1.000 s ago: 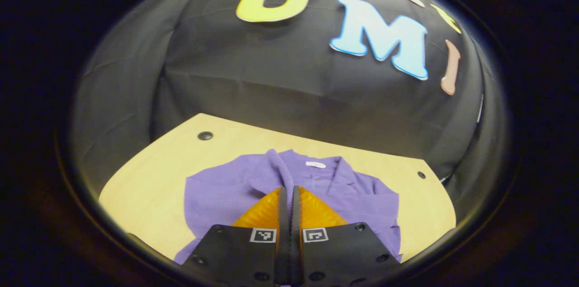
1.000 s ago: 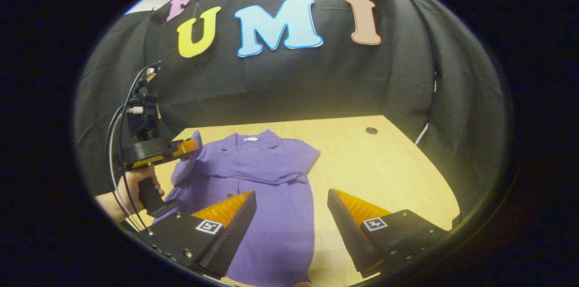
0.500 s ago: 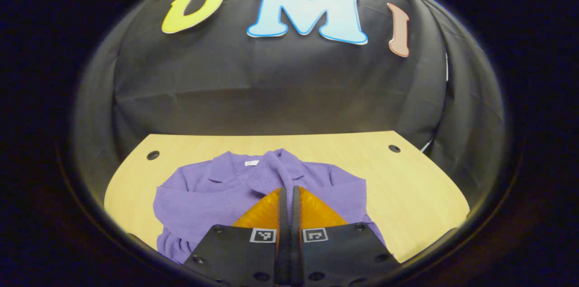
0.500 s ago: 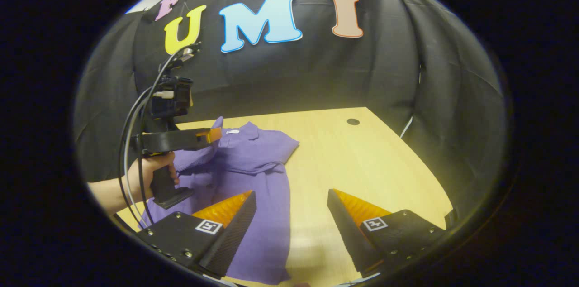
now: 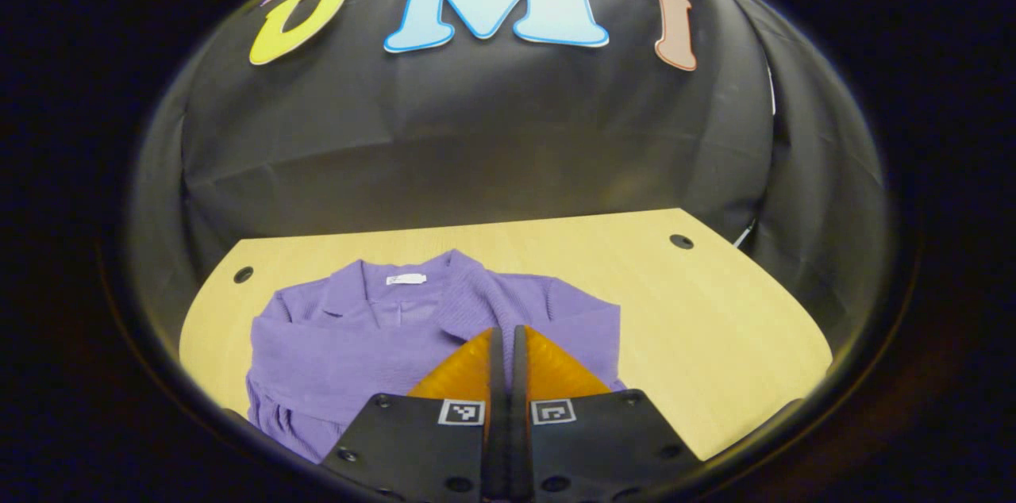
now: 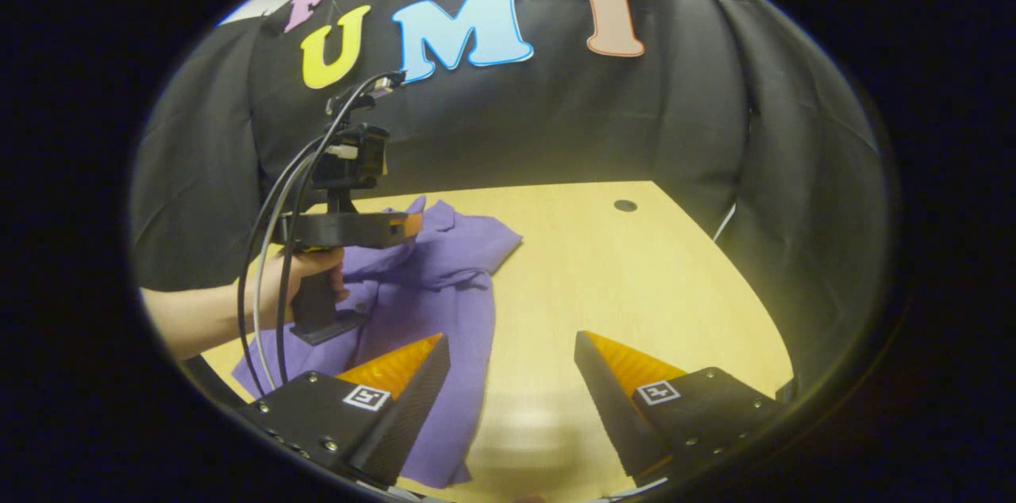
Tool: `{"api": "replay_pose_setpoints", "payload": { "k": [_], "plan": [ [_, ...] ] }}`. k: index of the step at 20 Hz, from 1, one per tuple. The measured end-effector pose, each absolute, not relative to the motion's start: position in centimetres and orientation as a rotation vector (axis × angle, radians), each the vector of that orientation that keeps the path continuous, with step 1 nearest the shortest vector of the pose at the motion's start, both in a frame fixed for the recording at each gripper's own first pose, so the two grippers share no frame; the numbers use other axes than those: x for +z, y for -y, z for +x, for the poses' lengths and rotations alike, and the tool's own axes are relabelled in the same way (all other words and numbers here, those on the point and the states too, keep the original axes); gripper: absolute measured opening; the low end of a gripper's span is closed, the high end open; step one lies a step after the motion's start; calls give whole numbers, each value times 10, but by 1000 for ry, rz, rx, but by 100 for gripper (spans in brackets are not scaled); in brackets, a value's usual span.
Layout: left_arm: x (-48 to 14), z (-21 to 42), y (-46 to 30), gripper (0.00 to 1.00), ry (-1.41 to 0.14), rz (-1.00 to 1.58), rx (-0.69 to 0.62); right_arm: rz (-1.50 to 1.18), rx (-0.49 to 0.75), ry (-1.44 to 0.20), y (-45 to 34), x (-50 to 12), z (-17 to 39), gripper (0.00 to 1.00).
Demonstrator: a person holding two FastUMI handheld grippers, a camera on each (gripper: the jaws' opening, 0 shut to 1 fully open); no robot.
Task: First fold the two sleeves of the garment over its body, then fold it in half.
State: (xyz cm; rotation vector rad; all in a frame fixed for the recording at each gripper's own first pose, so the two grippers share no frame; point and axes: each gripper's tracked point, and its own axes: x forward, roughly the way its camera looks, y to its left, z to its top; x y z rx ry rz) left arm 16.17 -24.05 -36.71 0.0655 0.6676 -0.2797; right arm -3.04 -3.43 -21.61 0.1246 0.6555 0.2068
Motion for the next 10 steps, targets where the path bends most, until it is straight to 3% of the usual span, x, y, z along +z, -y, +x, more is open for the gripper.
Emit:
{"api": "replay_pose_setpoints", "payload": {
  "k": [5, 10],
  "plan": [
    [-357, 143, 243, 27, -664, 15, -317, 102, 206, -644, 41, -219, -33, 96],
    [-335, 107, 216, 76, -662, -4, -314, 118, 211, -648, 18, -217, -45, 96]
  ]
}}
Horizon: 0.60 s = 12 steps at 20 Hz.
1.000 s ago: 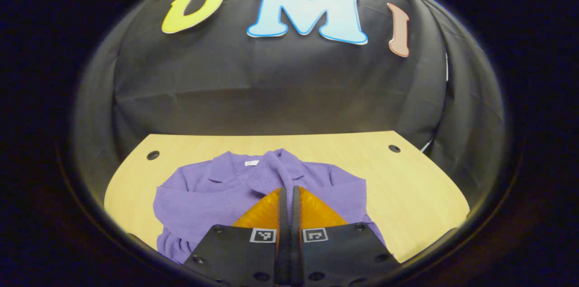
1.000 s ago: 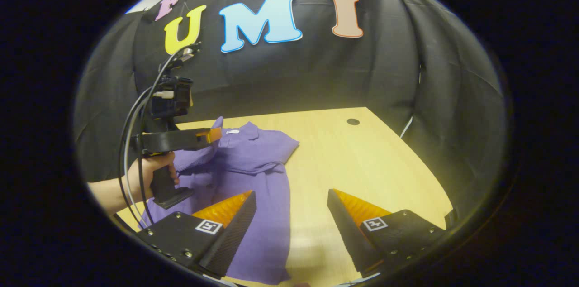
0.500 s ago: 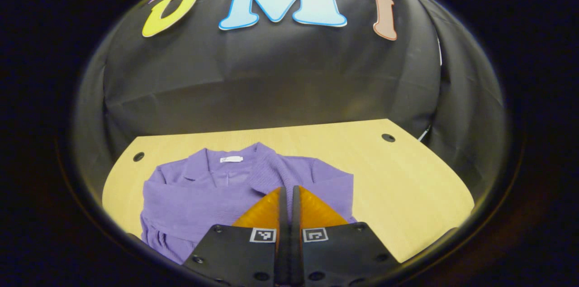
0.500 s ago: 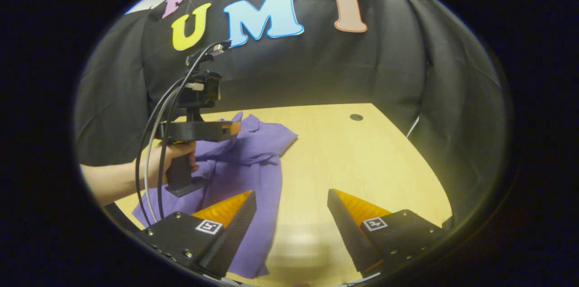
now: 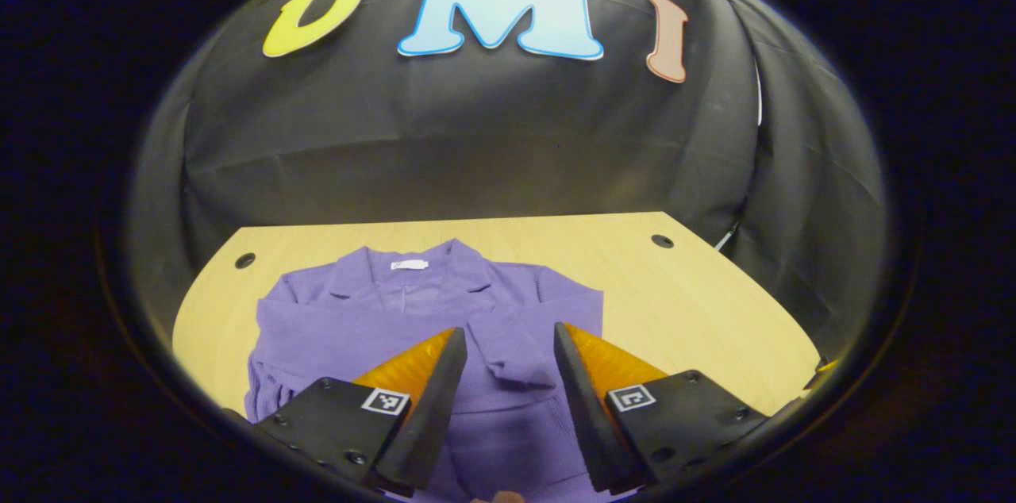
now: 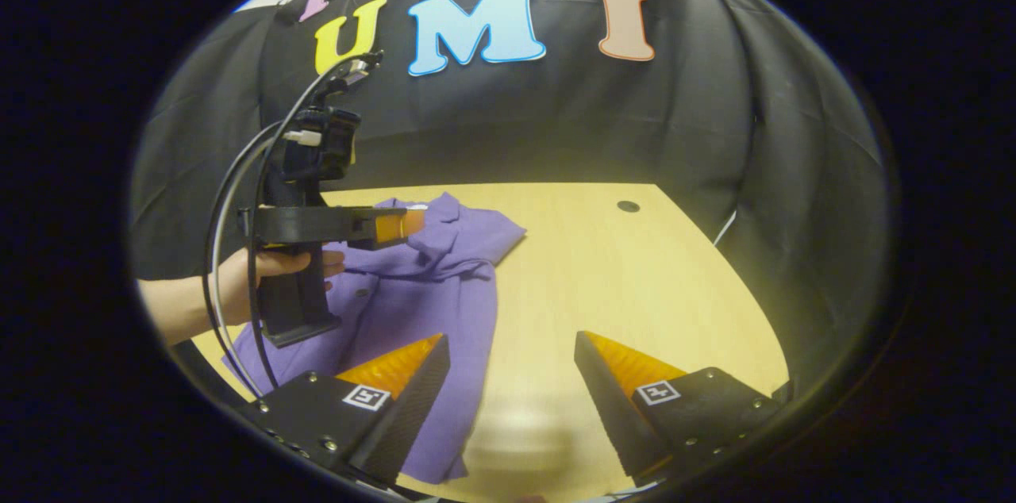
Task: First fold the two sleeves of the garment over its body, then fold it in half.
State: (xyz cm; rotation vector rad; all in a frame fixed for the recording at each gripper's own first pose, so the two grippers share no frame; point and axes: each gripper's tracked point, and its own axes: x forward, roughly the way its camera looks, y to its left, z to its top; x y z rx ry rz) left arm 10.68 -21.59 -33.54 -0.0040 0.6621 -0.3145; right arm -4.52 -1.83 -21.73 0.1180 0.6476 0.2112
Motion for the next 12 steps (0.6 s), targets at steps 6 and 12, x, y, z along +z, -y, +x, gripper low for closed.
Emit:
{"api": "replay_pose_setpoints", "payload": {
  "k": [6, 12],
  "plan": [
    [-325, 44, 151, 90, -696, 9, -274, 132, 187, -676, -10, -228, -70, 96],
    [-331, -27, 72, 95, -760, 18, -225, 127, 159, -765, -29, -253, -101, 96]
  ]
}}
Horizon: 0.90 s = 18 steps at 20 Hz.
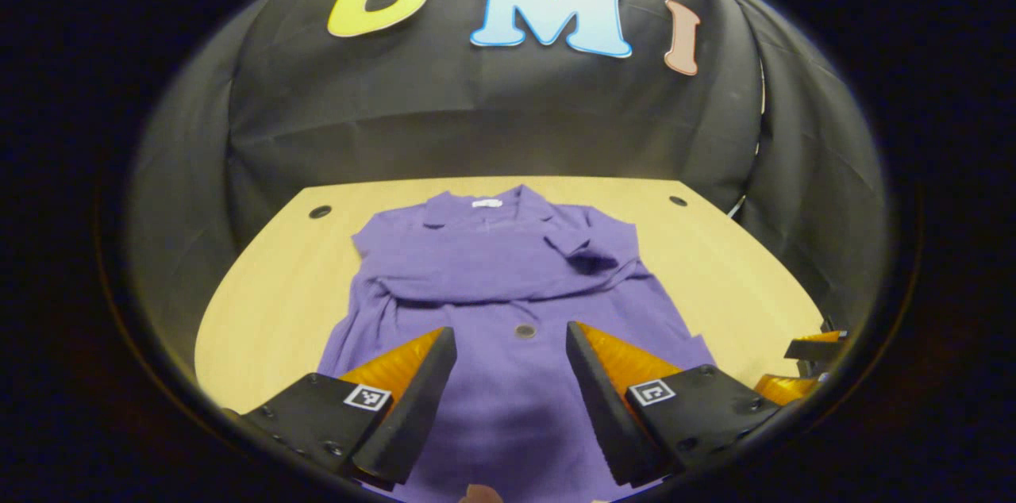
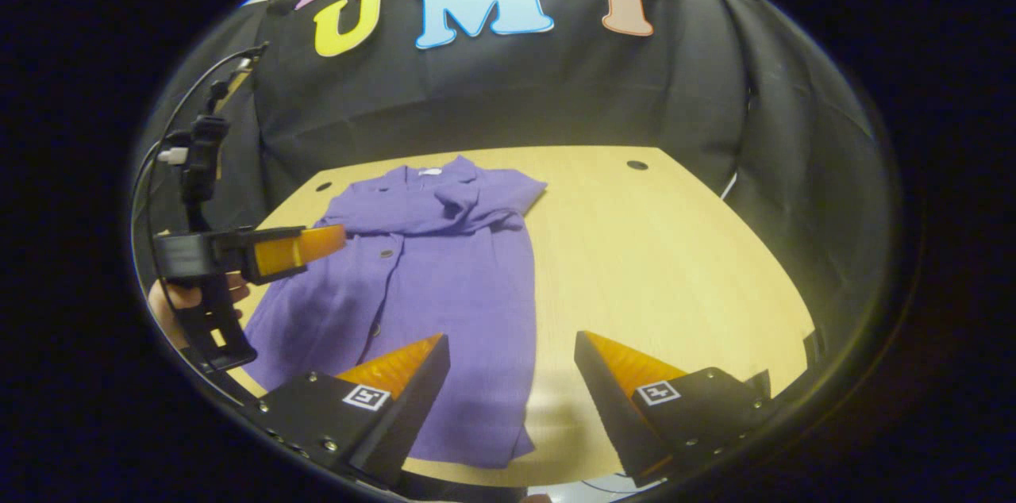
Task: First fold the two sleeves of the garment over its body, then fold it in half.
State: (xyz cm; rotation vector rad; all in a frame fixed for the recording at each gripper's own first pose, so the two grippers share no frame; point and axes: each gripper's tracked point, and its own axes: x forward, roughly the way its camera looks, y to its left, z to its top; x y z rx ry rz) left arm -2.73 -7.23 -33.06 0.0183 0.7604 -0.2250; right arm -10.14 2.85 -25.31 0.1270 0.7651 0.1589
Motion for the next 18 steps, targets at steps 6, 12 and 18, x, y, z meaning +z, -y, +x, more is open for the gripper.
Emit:
{"api": "replay_pose_setpoints", "payload": {
  "k": [6, 12, 18],
  "plan": [
    [-342, -83, -5, 96, -801, 26, -176, 109, 132, -821, -44, -271, -123, 96],
    [-360, -134, -80, 96, -845, 36, -135, 142, 83, -886, -48, -291, -142, 96],
    [-381, -173, -127, 96, -895, 42, -102, 181, 34, -939, -52, -311, -160, 96]
  ]
}}
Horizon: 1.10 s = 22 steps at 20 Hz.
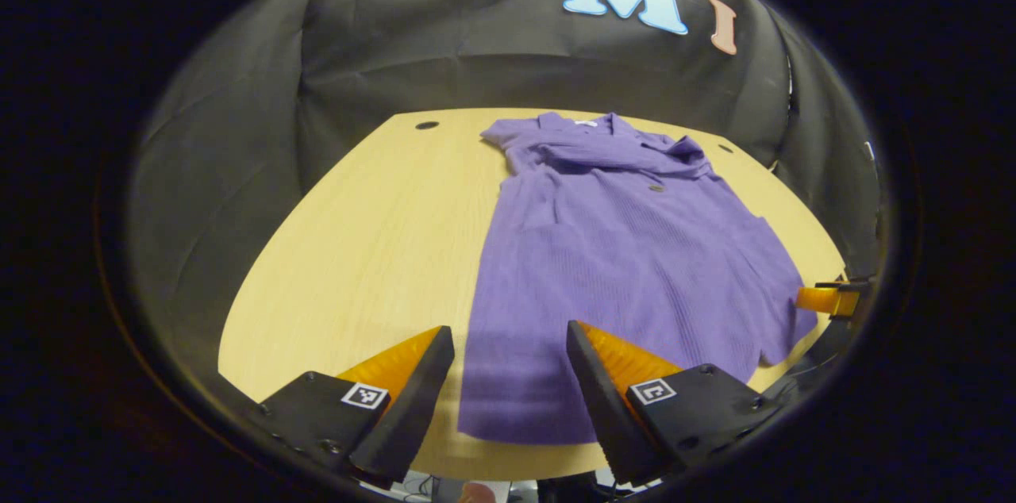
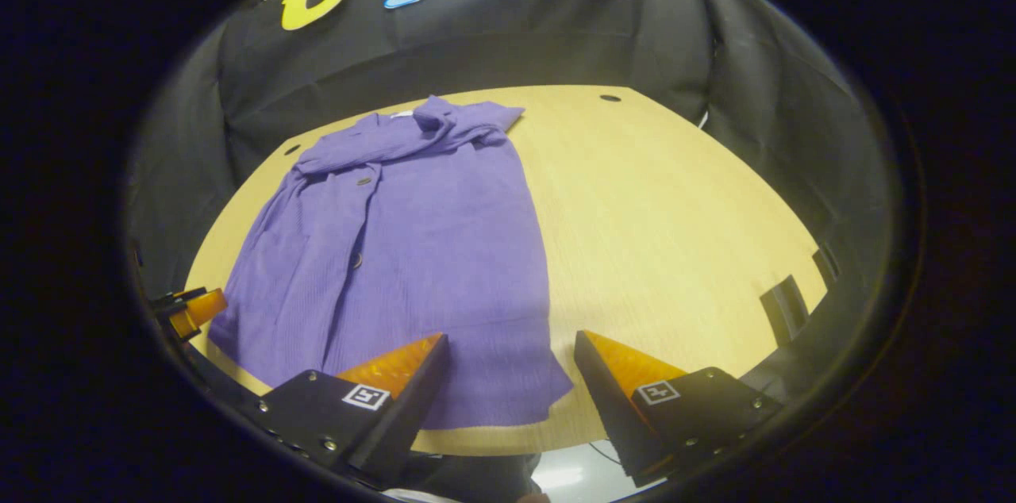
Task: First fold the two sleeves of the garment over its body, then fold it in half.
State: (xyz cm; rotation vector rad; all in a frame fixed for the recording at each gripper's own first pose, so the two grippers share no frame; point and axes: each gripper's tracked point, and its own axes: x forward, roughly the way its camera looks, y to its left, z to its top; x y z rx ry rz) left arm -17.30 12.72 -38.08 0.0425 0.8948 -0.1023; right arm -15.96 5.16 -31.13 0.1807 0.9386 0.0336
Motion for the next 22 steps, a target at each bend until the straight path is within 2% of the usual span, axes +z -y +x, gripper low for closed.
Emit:
{"api": "replay_pose_setpoints", "payload": {
  "k": [10, 11, 12, 13, 16, 17, 18, 19, 21, 22],
  "plan": [
    [-399, -196, -117, 96, -923, 73, -125, 162, 36, -978, -63, -328, -162, 97],
    [-401, -196, -113, 96, -922, 75, -128, 157, 35, -972, -64, -329, -162, 92],
    [-402, -197, -108, 97, -926, 80, -136, 155, 37, -970, -65, -330, -162, 100],
    [-402, -197, -102, 97, -923, 84, -150, 149, 40, -971, -66, -329, -163, 100],
    [-403, -199, -84, 65, -909, 101, -197, 154, 64, -985, -72, -329, -160, 98],
    [-403, -200, -77, 48, -903, 104, -221, 168, 72, -990, -76, -328, -159, 91],
    [-403, -199, -71, 39, -900, 100, -240, 182, 79, -993, -79, -330, -159, 68],
    [-404, -198, -68, 24, -901, 87, -239, 216, 78, -991, -84, -328, -158, 60],
    [-405, -198, -64, 12, -931, 43, -242, 255, 66, -1012, -87, -328, -158, 28],
    [-403, -197, -61, 12, -948, 12, -250, 283, 38, -988, -85, -321, -151, 28]
  ]
}}
